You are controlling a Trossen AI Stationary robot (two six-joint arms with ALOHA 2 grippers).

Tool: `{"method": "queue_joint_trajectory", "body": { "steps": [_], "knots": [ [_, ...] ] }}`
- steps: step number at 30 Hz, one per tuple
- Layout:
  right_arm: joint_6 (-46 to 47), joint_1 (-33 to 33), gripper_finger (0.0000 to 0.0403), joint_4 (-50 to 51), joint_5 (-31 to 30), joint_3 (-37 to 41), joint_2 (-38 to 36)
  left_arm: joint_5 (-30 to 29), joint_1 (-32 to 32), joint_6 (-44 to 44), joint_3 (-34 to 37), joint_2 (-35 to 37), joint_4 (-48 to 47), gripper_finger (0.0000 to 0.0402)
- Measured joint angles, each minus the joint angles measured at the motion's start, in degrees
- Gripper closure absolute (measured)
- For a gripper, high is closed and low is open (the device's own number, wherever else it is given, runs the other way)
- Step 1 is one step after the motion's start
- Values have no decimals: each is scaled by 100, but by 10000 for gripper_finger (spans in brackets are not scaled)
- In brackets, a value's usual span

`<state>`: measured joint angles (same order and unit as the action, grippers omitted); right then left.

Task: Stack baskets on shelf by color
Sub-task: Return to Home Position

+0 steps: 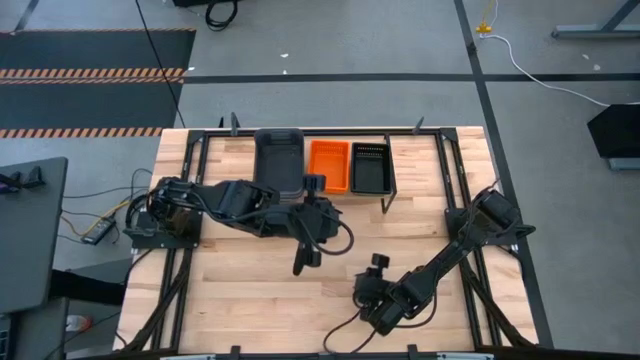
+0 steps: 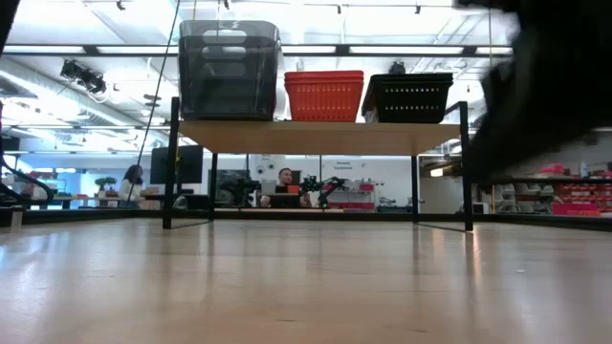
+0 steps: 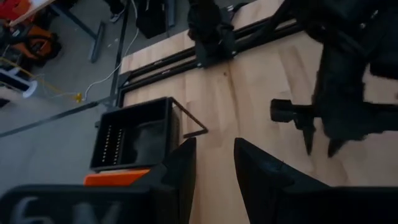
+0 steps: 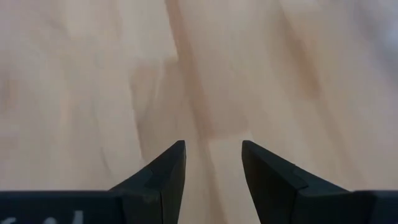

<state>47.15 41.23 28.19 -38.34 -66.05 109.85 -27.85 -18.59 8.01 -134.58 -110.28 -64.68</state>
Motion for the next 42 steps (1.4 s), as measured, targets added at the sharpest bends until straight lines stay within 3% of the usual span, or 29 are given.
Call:
{"method": "queue_joint_trajectory", "body": {
  "steps": [7,15,22,27,32,37,42],
  "knots": [
    [-925,37,246,751,-184,-726,-700,62,-145,-361,-2,445,-484,285],
    [-1085,37,267,1703,-835,-745,-1859,-200,-800,-607,-4,752,-684,286],
    [-1126,148,273,1937,-993,-479,-2583,-1132,-1067,-1244,2,770,-1706,286],
    [-1014,470,273,1895,-1644,37,-3108,-1739,-1288,-1773,0,829,-2186,286],
    [-329,876,273,1864,-2230,827,-3759,-1845,-1481,-1798,11,808,-2219,286],
    [-55,1288,273,959,-2470,1889,-4340,-2023,-1536,-2000,775,1023,-2170,286],
    [-1120,1577,273,-915,-2459,2825,-4682,-2551,-1543,-2271,2519,1817,-1521,286]
  ]
}}
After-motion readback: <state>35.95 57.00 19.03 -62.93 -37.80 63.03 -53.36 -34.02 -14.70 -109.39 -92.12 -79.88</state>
